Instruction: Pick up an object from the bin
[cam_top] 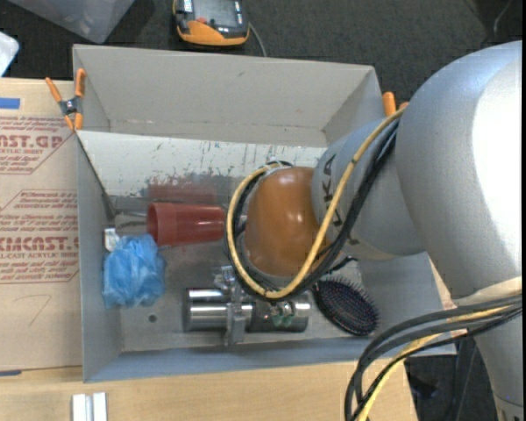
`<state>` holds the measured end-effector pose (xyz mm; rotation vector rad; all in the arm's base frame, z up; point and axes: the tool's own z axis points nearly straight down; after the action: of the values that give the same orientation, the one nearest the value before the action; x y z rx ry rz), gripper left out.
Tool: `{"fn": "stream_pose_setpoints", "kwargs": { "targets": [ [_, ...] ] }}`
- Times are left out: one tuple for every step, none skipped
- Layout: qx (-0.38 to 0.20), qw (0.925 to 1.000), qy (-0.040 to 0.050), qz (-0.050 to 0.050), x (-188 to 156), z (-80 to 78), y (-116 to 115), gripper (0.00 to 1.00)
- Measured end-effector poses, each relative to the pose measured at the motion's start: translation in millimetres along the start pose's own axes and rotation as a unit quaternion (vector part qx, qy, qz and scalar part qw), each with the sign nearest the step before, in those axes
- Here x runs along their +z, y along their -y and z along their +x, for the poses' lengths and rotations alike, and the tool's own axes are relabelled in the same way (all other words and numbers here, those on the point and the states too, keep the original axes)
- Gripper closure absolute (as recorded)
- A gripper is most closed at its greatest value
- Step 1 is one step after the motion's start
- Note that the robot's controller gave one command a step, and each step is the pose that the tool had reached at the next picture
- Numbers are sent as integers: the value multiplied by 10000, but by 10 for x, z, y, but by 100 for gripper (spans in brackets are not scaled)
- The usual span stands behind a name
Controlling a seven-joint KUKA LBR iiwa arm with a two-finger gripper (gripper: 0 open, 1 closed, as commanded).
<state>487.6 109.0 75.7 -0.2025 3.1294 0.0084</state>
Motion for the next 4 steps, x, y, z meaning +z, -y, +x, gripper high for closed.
{"fn": "stream_pose_setpoints", "kwargs": {
  "targets": [
    [1, 10000, 0, -1, 0, 0, 1, 100],
    [2, 10000, -1, -1, 0, 0, 2, 100],
    [2, 10000, -1, -1, 0, 0, 2, 100],
    [-155, 9999, -4, 1, 6, 1, 11, 100]
  ]
}}
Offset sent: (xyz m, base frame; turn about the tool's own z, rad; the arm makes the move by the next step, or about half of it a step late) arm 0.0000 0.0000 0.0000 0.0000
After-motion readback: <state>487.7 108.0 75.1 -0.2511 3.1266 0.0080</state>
